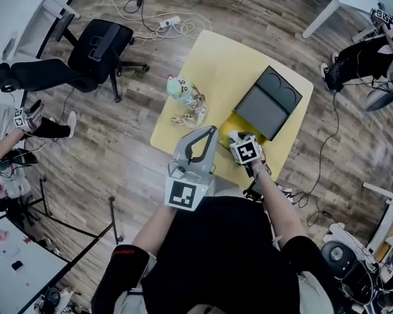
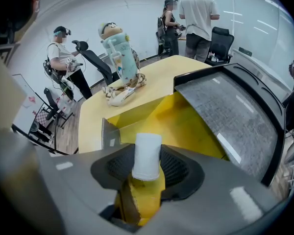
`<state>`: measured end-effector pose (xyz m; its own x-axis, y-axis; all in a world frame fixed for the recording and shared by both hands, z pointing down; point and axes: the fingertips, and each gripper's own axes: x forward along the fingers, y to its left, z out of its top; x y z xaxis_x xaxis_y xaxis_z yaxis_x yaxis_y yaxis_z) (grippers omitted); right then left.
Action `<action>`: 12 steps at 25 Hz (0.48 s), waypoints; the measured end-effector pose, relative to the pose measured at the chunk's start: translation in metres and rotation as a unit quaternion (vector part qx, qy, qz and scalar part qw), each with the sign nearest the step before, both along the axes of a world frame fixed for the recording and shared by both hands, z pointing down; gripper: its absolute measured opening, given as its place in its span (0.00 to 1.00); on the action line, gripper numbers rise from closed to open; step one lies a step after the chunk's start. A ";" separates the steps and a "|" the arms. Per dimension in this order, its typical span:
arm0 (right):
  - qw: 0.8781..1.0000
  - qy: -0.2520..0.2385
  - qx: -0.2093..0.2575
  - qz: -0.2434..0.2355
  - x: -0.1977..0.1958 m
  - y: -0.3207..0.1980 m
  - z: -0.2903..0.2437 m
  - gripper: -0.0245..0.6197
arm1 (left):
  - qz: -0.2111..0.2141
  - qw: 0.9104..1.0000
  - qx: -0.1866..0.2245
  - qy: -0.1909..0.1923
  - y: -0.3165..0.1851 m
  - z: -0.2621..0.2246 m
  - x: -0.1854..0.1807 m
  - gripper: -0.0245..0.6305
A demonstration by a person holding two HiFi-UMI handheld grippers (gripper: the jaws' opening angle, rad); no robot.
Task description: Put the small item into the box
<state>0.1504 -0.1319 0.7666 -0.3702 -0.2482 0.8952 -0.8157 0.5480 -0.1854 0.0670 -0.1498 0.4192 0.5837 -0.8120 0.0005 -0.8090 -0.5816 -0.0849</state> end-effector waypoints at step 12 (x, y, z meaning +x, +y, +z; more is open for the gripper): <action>1.000 -0.001 -0.014 0.016 0.006 0.006 0.007 0.32 | -0.005 1.000 -0.004 0.000 0.008 0.004 -0.005 0.04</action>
